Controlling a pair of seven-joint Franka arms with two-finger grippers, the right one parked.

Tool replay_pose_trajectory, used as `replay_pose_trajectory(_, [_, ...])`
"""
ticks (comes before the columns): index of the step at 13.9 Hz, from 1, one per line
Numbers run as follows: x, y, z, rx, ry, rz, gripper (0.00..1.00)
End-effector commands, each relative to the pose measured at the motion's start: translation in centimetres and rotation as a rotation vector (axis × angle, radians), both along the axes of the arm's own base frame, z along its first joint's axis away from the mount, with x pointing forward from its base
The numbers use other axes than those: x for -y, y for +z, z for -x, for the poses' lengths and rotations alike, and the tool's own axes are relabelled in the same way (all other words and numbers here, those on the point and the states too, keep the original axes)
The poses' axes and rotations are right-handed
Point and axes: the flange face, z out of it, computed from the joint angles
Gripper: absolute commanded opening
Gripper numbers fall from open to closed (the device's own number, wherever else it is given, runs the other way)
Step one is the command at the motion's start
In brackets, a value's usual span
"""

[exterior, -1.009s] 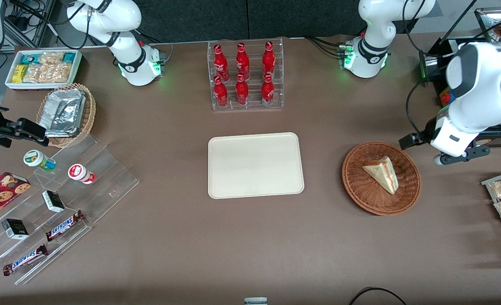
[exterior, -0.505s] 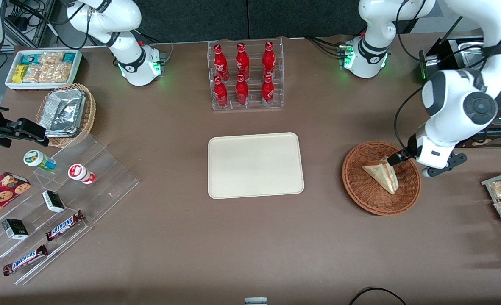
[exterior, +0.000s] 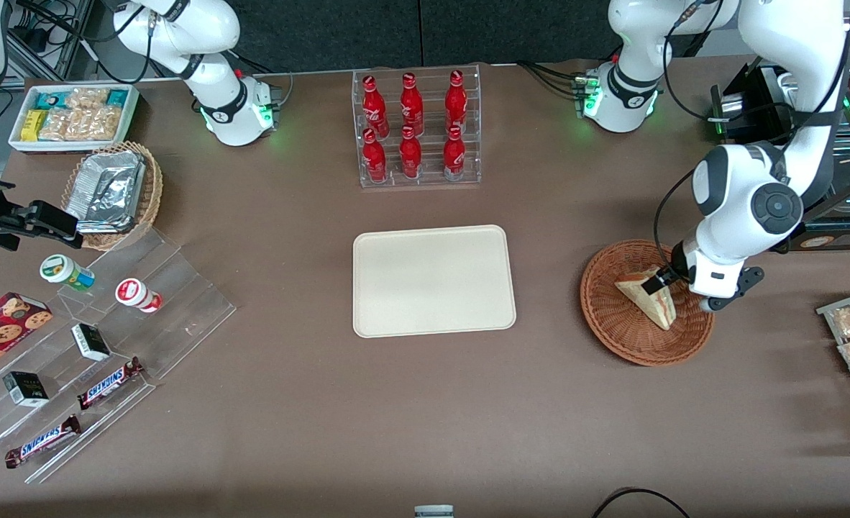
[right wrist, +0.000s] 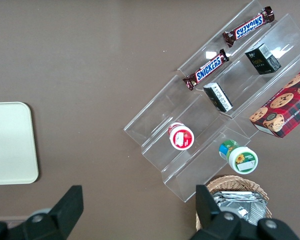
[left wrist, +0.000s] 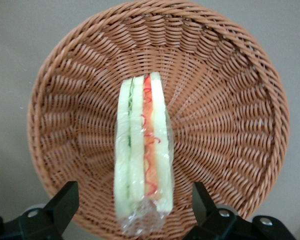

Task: Place sandwich from basket to tray
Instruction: 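Lower the left gripper and close it on the wrapped sandwich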

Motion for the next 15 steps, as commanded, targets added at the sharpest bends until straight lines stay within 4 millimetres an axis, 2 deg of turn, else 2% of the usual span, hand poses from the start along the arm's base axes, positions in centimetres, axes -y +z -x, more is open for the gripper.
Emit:
replay_pose_trajectory(1, [1.2,-2.1,0.5,0.018,0.032,-0.003,1.00])
replay_pose_trajectory(3, [1.2,-2.8,0.8,0.018,0.031,-0.002,0.97])
replay_pose_trajectory(4, [1.2,-3.1,0.9,0.012,0.031,-0.002,0.83])
replay_pose_trajectory(5, [1.2,-3.5,1.2,0.002,0.027,-0.003,0.52])
replay_pose_trajectory(6, [1.1,-3.7,1.4,-0.008,0.016,-0.004,0.14])
replay_pose_trajectory(7, [1.2,-3.6,1.4,-0.009,0.011,-0.005,0.00])
replay_pose_trajectory(10, [1.9,-3.3,1.5,-0.049,-0.075,-0.068,0.00])
replay_pose_trajectory(11, [2.0,-2.6,0.9,-0.062,-0.085,-0.081,0.00])
replay_pose_trajectory(13, [2.7,-0.3,-0.4,-0.078,-0.094,-0.093,0.00])
replay_pose_trajectory(15, [4.9,2.3,-1.5,-0.113,-0.125,-0.109,0.00])
